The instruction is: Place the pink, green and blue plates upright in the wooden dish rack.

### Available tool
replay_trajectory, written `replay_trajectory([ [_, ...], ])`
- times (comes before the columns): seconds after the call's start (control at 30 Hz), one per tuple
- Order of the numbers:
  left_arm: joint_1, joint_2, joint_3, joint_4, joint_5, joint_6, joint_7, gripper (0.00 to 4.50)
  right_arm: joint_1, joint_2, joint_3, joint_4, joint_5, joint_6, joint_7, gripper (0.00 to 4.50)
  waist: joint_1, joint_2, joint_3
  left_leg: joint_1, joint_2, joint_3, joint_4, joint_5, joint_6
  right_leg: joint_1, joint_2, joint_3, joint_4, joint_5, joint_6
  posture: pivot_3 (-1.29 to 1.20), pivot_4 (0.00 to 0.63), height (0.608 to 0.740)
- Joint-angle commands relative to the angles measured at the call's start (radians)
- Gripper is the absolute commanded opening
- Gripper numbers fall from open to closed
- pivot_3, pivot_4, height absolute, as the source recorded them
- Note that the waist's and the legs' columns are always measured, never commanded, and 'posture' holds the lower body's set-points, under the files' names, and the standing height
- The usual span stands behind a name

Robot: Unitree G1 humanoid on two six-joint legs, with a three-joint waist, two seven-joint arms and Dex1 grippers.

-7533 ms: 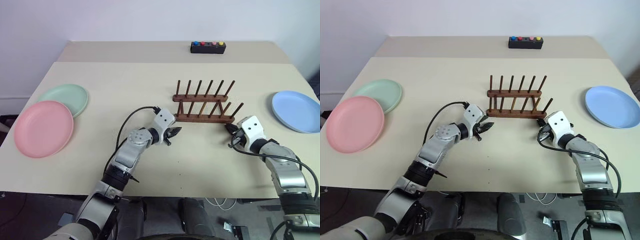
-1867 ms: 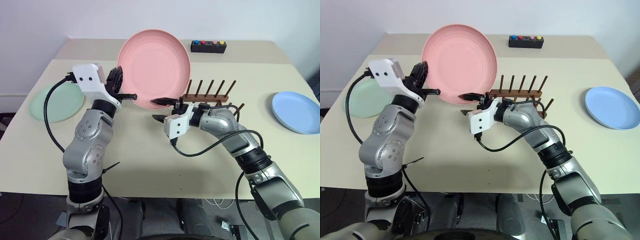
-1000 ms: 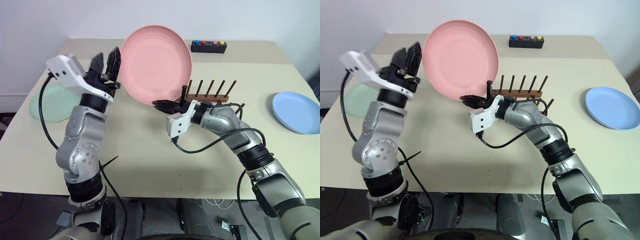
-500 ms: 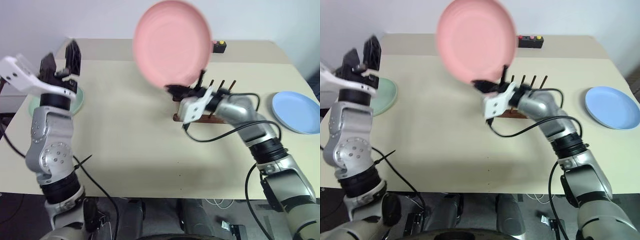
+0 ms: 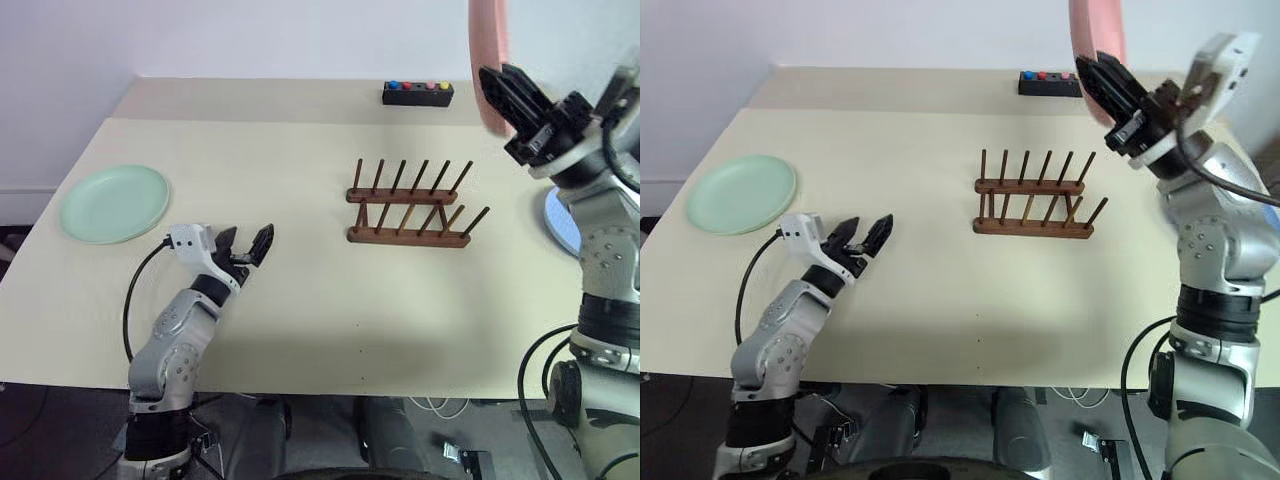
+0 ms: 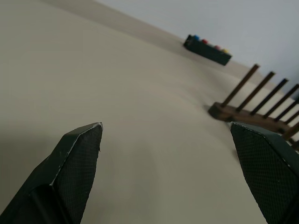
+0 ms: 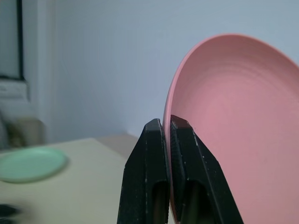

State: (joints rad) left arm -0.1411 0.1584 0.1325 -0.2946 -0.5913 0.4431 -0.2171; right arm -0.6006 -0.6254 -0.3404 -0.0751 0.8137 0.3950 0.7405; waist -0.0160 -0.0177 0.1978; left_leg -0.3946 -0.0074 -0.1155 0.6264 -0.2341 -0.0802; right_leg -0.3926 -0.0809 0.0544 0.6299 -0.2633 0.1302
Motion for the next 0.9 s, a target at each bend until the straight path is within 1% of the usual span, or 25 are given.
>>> replay_trajectory([
  [0.03,-0.018,-0.013,-0.014,-0.034,0.005,-0.022,-0.012,4.46,0.010,0.010,-0.064,-0.034,0.096,0.059,-0.021,0.00,-0.003,0.002,0.000,0.000,0.000,0.001,0.000,0.000,0.000,0.000,0.000,0.000,0.000,0.000,0.000,0.00,0.150,0.734],
  [0.2,-0.014,-0.024,-0.025,-0.034,0.015,-0.020,-0.012,4.46,0.050,0.026,-0.108,0.015,0.149,0.107,-0.031,0.00,0.002,0.002,0.001,-0.001,0.000,0.001,0.000,0.000,0.000,-0.001,0.000,0.000,0.000,0.000,0.001,0.00,0.150,0.734],
  [0.3,-0.012,-0.023,-0.023,-0.037,0.017,-0.018,-0.011,4.46,0.073,0.024,-0.109,0.020,0.182,0.150,-0.019,0.00,0.003,0.002,0.001,-0.001,0.000,0.001,0.000,0.000,0.000,-0.001,0.000,0.000,0.000,0.000,0.001,0.00,0.150,0.734],
  [0.5,-0.009,-0.013,-0.020,-0.042,0.021,-0.016,-0.017,4.46,0.053,0.033,-0.124,0.048,0.267,0.237,-0.036,0.00,0.001,0.003,0.001,-0.001,0.000,0.001,0.000,0.000,0.000,-0.001,0.000,0.000,0.000,0.000,0.001,0.00,0.150,0.734],
  [0.6,0.007,0.021,-0.032,-0.048,0.034,-0.030,-0.064,4.46,0.058,0.035,-0.120,0.057,0.263,0.245,-0.041,0.00,0.002,0.003,0.001,-0.001,0.000,0.001,0.000,0.000,0.000,-0.001,0.000,0.000,0.000,0.000,0.001,0.00,0.150,0.734],
  [0.7,0.029,0.077,-0.050,-0.057,0.046,-0.034,-0.136,4.46,0.060,0.040,-0.138,0.068,0.295,0.275,-0.052,0.00,0.001,0.003,0.001,-0.001,0.000,0.001,0.000,0.000,0.000,-0.001,0.000,0.000,0.000,0.000,0.001,0.00,0.150,0.734],
  [0.9,0.069,0.193,-0.105,-0.113,0.034,-0.017,-0.298,4.46,0.073,0.031,-0.158,0.096,0.305,0.298,-0.056,0.00,0.001,0.003,0.001,-0.002,0.000,0.001,0.000,0.000,0.000,-0.002,0.000,0.001,-0.001,0.000,0.000,0.00,0.150,0.734],
])
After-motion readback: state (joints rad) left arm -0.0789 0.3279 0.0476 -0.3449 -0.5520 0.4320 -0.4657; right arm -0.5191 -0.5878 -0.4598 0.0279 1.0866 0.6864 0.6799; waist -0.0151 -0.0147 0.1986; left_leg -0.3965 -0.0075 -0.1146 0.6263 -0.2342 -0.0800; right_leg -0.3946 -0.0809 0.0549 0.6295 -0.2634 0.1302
